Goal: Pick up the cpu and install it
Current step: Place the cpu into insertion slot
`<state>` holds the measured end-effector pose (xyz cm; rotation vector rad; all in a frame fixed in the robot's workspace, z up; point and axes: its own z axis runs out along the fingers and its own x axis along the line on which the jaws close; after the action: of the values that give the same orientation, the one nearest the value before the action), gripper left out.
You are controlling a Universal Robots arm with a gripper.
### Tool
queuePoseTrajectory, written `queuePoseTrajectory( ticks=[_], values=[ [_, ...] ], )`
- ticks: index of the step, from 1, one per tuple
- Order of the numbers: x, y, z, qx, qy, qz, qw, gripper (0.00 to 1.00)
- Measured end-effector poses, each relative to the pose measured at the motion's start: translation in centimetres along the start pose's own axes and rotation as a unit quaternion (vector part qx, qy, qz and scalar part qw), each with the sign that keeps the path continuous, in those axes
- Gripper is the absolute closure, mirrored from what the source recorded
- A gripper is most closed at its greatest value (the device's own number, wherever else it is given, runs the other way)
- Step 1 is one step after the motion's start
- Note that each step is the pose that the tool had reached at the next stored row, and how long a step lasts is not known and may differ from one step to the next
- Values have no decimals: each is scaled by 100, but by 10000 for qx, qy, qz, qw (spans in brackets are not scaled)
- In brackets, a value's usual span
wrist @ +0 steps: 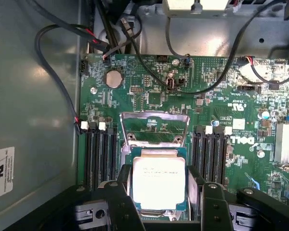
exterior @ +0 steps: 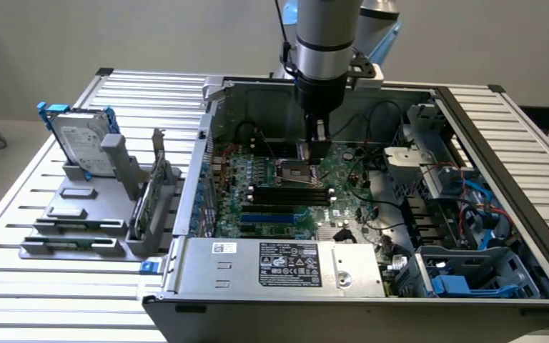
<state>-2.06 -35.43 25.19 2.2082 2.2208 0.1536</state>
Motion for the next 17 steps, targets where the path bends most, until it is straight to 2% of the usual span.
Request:
queuePoseTrajectory(
  ticks=[7,17],
  values=[
    [13,-53,29,3,-17,212,9998,45],
    [43,-263,99,-1,-35,320,9995,45]
  ],
)
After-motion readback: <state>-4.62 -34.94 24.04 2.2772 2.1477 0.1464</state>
